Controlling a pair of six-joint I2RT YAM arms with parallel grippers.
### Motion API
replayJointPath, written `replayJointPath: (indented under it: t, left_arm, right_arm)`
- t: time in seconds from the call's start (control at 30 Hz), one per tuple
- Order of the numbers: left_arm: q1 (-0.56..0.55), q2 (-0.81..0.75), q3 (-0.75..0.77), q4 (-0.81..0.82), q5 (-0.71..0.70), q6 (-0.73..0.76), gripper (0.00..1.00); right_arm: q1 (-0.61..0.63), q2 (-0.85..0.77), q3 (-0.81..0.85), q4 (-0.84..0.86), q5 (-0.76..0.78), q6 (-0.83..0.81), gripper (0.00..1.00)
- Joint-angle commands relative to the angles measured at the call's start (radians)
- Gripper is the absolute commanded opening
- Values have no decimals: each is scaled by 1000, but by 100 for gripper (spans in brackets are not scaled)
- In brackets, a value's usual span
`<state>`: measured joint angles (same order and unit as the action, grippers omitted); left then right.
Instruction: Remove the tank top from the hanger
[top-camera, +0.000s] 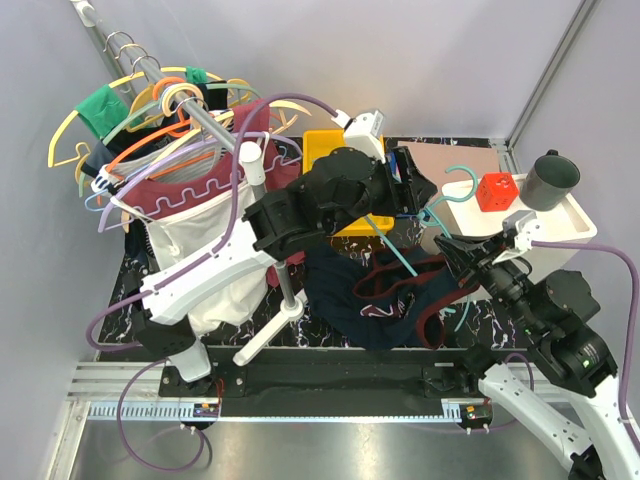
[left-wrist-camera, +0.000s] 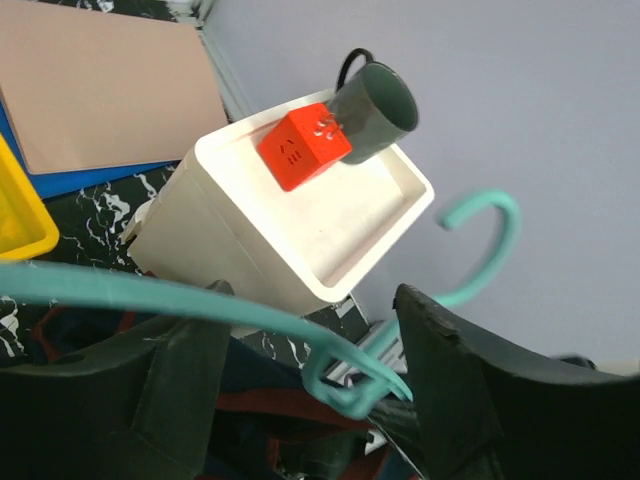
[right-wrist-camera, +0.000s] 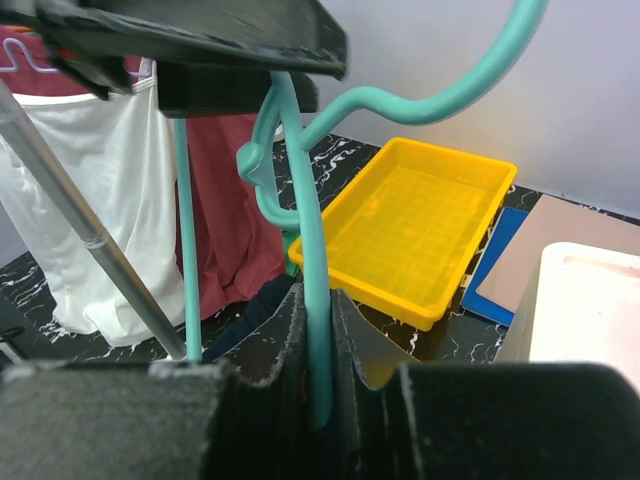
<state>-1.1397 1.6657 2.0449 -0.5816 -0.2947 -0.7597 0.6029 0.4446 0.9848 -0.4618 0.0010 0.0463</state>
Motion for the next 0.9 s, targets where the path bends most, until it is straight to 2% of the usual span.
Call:
replayJointPath:
  t: [0.0,0.13,0.2,0.27,0.3,0.4,0.53,0.57,0.67,0.7,0.87]
  left_arm:
    - [15,52,55,40,-75,-20,64]
    - [15,98,115,45,-90,-3,59]
    - [15,111,121,55,-95,-3,54]
    - [15,114,120,90,-95,20,46]
    - [15,117,126,106,-96,36,38]
    - [17,123,141,141,-124,97,24]
    - [26,120,138,233,-112,180,0]
    - [26,115,133,270,-110,206,0]
    - [37,94,86,382,-74,256,0]
    - [38,89,63,408,-72,263,0]
    - [64,77,38,560,-35,364,0]
  right_arm:
    - [1,-33,-5,38,-42,-17,0]
    - [1,-46,-23,49,-59,-36,0]
    - [1,-47,-32,54,-62,-42,0]
    - [1,-49,-46,58,-52,-42,0]
    - [1,-49,-51,67,-26,-40,0]
    - [1,-46,-80,115,20,-69,0]
    - [1,-9,-109,166,111,-52,1]
    - [1,12,-109,179,113,-52,3]
    - [1,54,-97,184,116,-52,26]
    - [1,57,-91,181,131,-52,37]
    - [1,25,-97,141,177,-52,60]
